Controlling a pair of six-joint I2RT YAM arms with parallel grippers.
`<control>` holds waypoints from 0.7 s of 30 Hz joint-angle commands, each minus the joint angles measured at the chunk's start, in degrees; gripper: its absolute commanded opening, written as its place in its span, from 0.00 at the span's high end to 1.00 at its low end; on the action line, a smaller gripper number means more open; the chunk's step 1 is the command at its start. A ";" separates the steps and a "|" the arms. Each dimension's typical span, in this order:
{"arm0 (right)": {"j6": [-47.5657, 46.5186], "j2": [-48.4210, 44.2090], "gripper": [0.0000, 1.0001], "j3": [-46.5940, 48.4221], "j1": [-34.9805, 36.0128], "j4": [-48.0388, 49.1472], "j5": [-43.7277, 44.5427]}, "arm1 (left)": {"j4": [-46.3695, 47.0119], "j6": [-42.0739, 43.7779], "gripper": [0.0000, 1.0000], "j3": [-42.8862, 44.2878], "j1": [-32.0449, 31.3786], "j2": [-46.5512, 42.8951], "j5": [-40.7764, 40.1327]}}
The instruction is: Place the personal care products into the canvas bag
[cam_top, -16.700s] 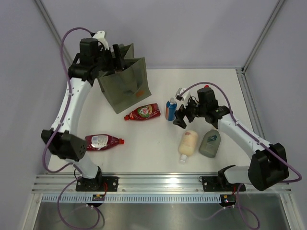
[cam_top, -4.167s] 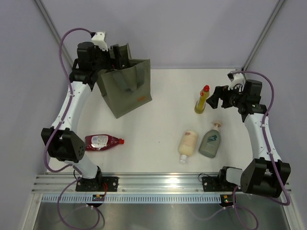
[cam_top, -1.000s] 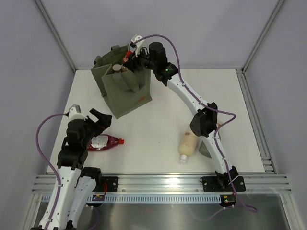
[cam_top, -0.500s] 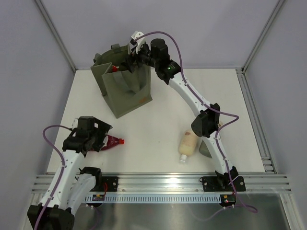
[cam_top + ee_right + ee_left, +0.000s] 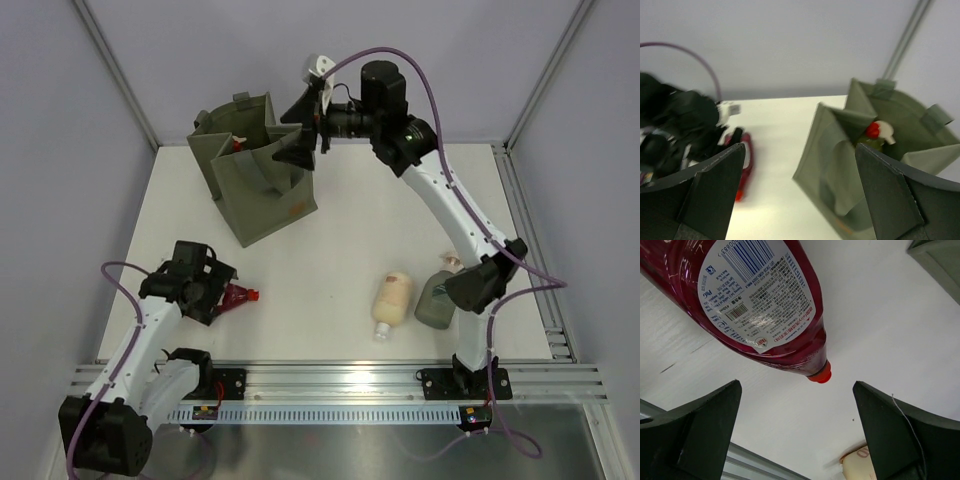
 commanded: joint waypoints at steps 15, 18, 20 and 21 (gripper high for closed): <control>-8.80 -31.63 0.00 -55.57 -18.13 -5.07 -17.44 | 21.93 -0.97 0.01 3.63 0.52 37.73 3.04; -5.55 -33.91 0.01 -63.20 -18.65 -0.05 -18.49 | 22.28 0.17 0.10 3.55 0.61 36.77 2.87; -3.00 -35.14 0.01 -65.33 -19.00 2.15 -19.37 | 22.80 1.58 0.47 2.67 0.61 34.40 2.95; -2.20 -35.58 0.01 -67.25 -19.36 4.51 -19.81 | 22.81 2.11 0.60 2.40 0.70 33.44 2.69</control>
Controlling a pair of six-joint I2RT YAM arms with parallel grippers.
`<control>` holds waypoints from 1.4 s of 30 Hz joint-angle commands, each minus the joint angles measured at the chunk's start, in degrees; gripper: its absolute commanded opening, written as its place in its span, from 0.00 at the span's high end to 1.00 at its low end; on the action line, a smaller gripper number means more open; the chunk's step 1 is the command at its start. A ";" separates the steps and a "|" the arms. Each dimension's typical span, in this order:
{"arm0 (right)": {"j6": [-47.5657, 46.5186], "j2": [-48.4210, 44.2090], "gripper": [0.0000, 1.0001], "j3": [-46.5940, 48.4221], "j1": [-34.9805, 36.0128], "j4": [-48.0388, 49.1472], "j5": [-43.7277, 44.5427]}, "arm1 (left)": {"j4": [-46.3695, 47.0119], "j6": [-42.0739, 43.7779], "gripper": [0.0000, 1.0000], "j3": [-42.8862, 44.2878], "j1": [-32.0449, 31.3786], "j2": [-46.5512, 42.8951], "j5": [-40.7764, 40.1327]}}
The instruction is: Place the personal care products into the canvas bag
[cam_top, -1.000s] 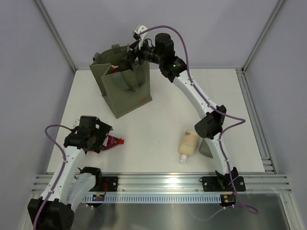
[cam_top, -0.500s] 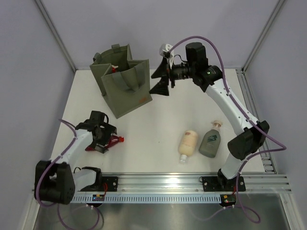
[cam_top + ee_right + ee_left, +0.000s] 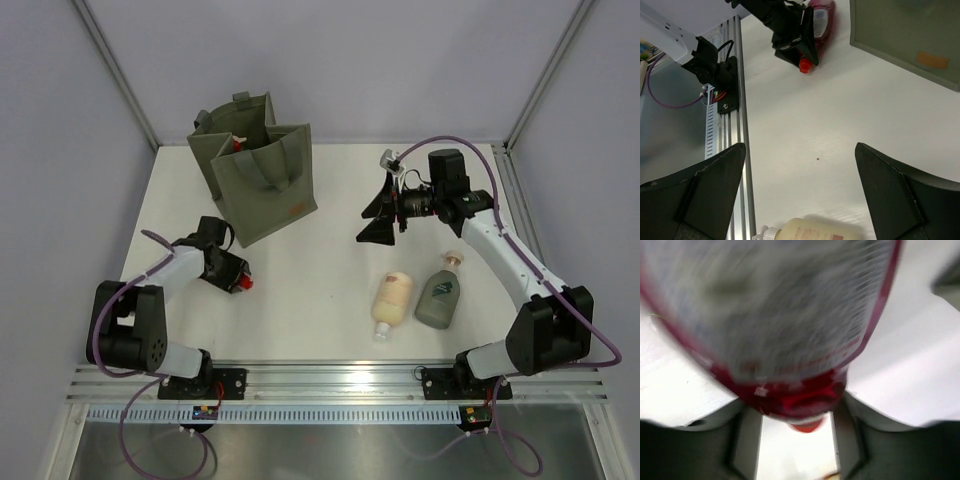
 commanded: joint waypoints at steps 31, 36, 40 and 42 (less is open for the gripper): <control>5.88 -7.26 0.03 -7.72 -9.53 12.66 -8.74 | 0.45 44.82 1.00 17.41 -0.20 -41.19 2.25; 6.32 -6.83 0.04 -7.81 -9.61 13.10 -9.00 | -1.31 45.79 1.00 19.88 -0.20 -41.01 3.04; 5.36 -6.21 0.04 -7.72 -9.62 12.49 -9.18 | -1.23 46.58 1.00 19.53 -0.20 -40.40 6.99; 4.39 -6.03 0.04 -7.54 -9.62 11.26 -9.18 | -1.14 46.67 1.00 19.53 -0.20 -40.05 8.31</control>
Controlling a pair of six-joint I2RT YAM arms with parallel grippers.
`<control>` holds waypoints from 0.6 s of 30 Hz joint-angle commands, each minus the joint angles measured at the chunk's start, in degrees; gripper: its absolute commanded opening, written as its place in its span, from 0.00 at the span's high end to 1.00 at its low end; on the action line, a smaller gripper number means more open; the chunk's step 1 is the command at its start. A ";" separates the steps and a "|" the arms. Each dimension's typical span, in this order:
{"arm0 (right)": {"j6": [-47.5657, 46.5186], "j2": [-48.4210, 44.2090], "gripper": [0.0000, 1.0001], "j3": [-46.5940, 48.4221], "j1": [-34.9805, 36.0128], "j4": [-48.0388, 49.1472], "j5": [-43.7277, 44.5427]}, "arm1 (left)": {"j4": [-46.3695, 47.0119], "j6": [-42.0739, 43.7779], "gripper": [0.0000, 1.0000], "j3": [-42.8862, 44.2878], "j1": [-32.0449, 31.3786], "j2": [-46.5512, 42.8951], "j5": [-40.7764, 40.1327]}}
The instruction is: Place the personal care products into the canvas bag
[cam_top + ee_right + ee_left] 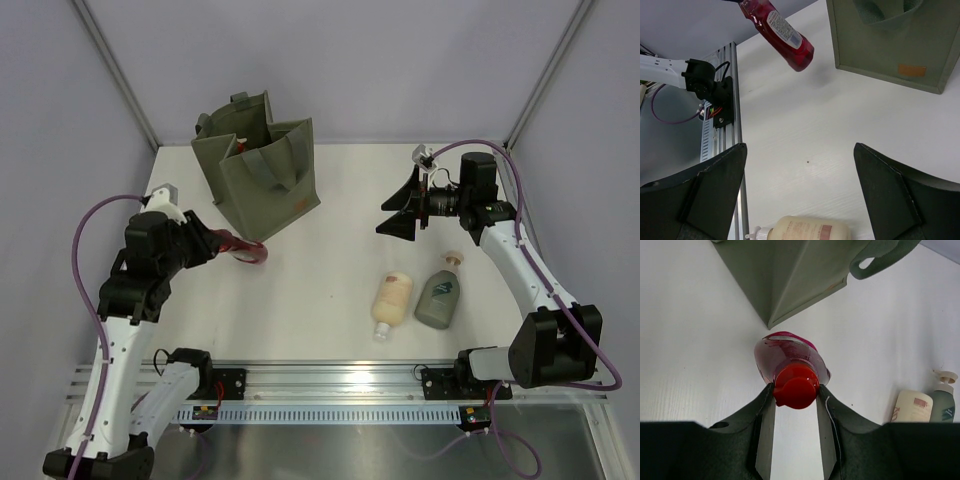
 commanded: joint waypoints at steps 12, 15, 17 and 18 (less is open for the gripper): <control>-11.49 4.37 0.07 3.64 6.10 -10.48 3.65 | 13.17 0.68 1.00 -3.26 -0.09 4.21 16.78; -12.98 6.57 0.07 4.61 11.81 -11.62 8.22 | 16.25 -0.11 1.00 -7.14 -0.35 4.91 20.57; -11.85 8.94 0.08 5.48 15.84 -11.63 11.47 | 16.96 0.07 1.00 -9.52 -0.44 4.92 21.71; -10.02 9.73 0.09 5.66 17.26 -10.67 13.66 | 16.96 0.33 1.00 -9.87 -0.44 4.74 21.72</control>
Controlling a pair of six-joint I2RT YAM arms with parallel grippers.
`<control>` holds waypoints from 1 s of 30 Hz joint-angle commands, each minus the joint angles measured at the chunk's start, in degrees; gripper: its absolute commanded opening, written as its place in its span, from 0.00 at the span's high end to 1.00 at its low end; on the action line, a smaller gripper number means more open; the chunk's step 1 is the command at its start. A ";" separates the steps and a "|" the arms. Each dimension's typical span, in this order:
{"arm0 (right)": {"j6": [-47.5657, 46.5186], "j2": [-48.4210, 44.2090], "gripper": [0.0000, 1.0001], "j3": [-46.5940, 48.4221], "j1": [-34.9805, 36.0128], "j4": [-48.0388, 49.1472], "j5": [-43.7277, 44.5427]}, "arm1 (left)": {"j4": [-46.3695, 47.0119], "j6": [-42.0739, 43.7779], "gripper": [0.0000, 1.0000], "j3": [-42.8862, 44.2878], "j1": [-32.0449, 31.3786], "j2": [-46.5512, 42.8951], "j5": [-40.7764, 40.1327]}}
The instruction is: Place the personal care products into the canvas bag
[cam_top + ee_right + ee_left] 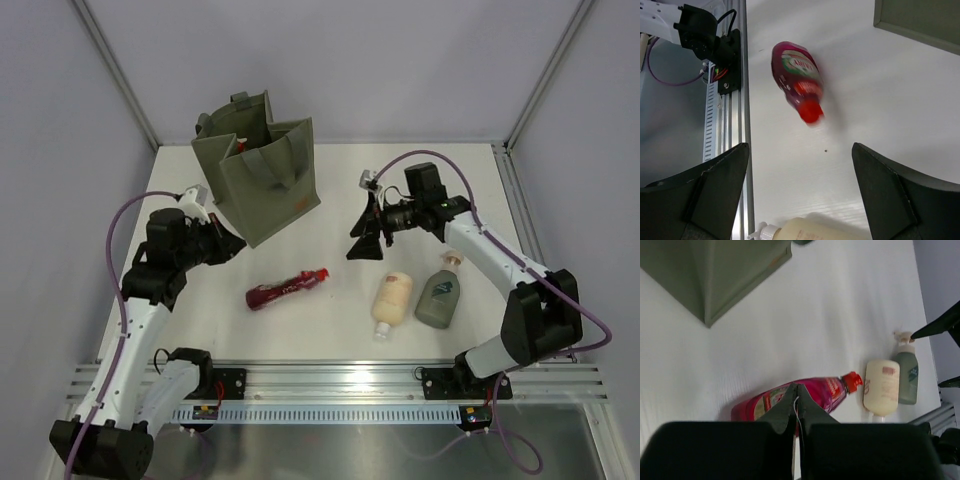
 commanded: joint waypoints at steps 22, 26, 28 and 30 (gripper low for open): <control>-3.69 14.93 0.00 7.03 36.38 4.80 54.80 | 1.14 0.38 0.01 -12.73 -0.29 -19.42 -1.11; 6.11 15.62 0.00 5.62 41.48 1.69 67.24 | 0.44 0.29 0.01 -13.35 -0.29 -21.97 -3.13; 7.08 14.66 0.01 3.87 42.89 1.15 67.58 | 0.26 0.29 0.01 -13.52 -0.29 -22.15 -3.49; 7.27 14.92 0.00 1.40 44.65 1.77 73.19 | 0.26 -0.06 0.01 -13.70 -0.29 -22.15 -3.66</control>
